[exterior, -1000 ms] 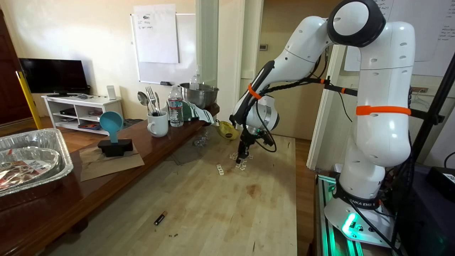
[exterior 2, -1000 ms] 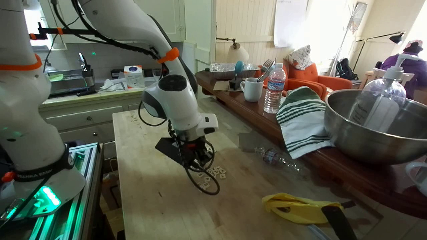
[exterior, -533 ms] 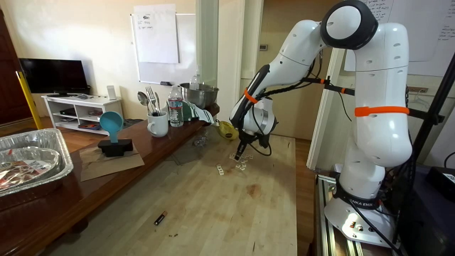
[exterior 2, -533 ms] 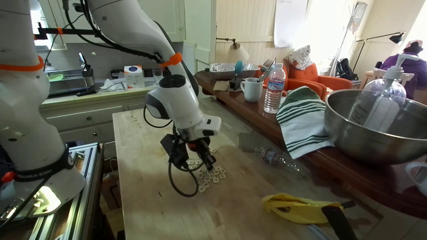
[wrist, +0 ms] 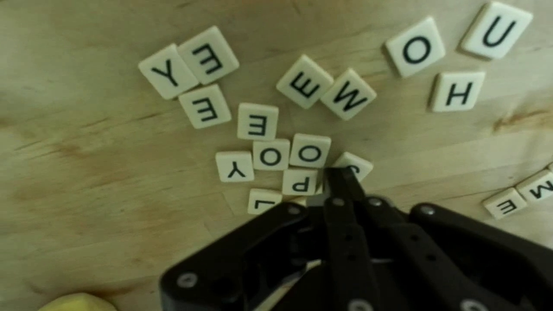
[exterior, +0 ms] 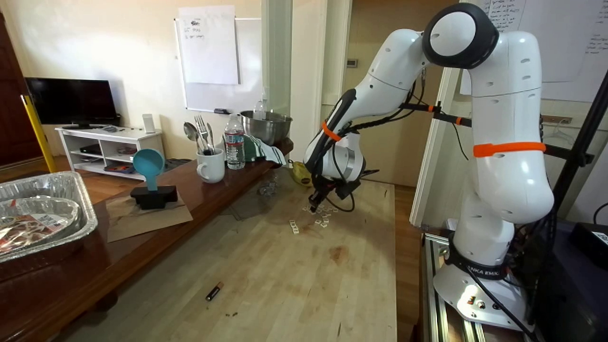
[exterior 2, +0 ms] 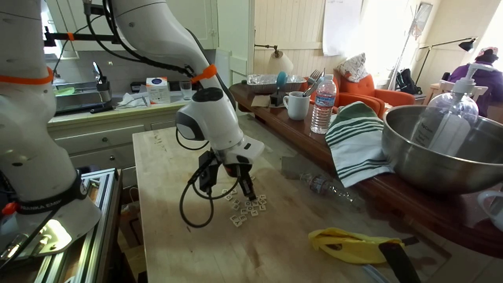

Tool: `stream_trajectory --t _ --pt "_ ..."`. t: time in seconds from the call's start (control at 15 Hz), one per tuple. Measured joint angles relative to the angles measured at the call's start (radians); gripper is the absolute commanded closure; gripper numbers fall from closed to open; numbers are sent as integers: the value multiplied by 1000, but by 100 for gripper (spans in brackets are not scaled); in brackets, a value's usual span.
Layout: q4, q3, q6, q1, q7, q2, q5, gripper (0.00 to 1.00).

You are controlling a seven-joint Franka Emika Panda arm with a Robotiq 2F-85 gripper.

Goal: Move two letter tiles to the left.

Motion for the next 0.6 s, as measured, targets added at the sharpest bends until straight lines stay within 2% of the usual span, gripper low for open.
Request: stream_trajectory --t 0.33,0.6 --pt "0 -111 -18 109 259 9 -54 100" --pt "20 -195 -109 178 420 9 -126 100"
